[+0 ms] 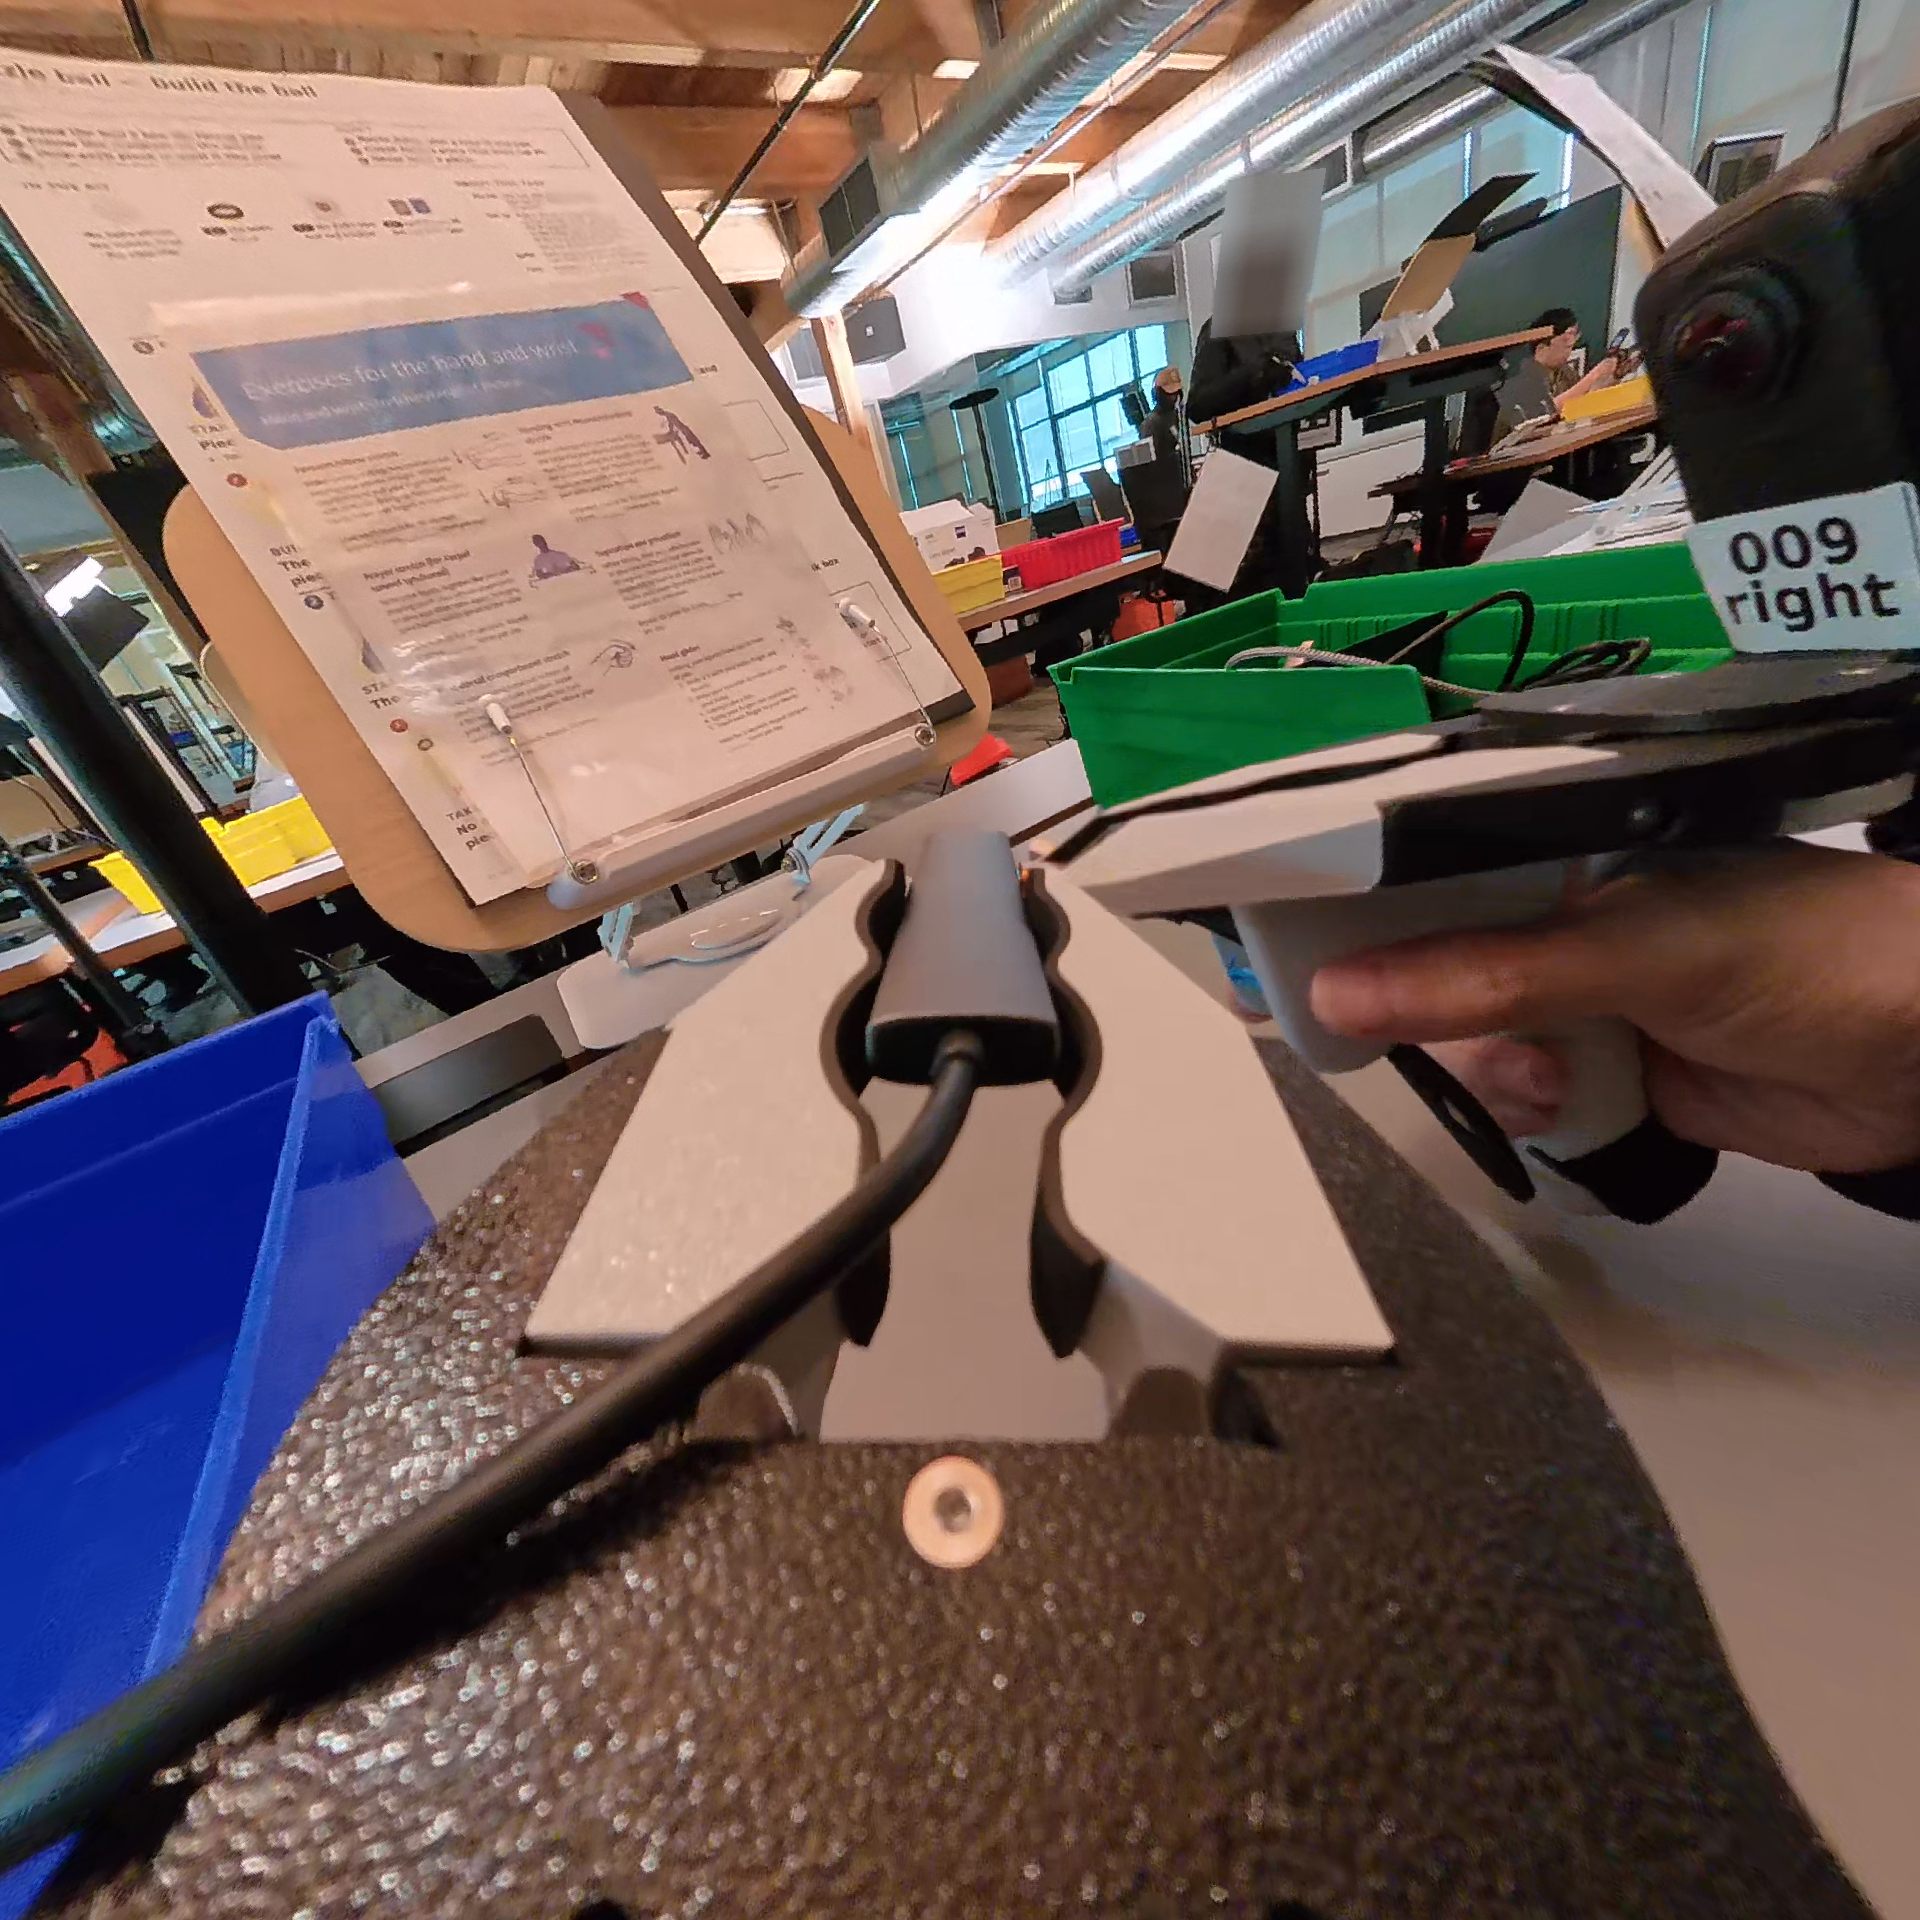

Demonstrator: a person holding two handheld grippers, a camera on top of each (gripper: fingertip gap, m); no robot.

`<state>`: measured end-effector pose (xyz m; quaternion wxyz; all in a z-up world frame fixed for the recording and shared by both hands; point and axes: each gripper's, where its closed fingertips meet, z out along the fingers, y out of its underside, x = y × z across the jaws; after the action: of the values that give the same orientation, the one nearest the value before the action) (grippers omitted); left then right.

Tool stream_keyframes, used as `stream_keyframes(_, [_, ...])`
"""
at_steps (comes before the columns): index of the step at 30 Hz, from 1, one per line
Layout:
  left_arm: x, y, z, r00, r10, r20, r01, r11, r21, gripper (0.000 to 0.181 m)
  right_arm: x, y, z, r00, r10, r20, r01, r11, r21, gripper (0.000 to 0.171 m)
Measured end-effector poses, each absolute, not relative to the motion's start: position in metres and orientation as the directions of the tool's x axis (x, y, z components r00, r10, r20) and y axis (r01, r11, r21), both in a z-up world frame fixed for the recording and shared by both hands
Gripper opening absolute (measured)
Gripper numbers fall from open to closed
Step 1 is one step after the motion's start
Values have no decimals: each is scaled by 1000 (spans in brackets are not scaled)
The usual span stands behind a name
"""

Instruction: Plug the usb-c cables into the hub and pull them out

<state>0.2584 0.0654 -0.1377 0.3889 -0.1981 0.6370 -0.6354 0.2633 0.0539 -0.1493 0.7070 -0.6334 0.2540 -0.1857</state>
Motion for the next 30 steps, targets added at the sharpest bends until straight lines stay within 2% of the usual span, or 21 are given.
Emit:
stream_keyframes(11, [254, 65, -132, -624, -742, -244, 267, 91, -959, 22, 259, 53, -142, 797, -601, -63, 8, 114, -993, 11])
stream_keyframes(13, [254, 66, -131, -623, -745, -237, 268, 81, -960, 22, 262, 51, -140, 780, -621, -73, 11, 130, -991, 17])
stream_keyframes(18, [255, 66, -131, -632, -744, -215, 254, 62, -965, 22, 259, 53, -140, 794, -602, -80, 6, 140, -990, 11])
stream_keyframes(24, [254, 65, -129, -646, -739, -190, 247, 33, -968, 22, 257, 52, -137, 811, -578, -86, 11, 161, -987, 12])
stream_keyframes(30, [253, 67, -125, -559, -766, -317, 303, 167, -938, 22, 258, 54, -135, 813, -578, -70, -21, 91, -996, 11])
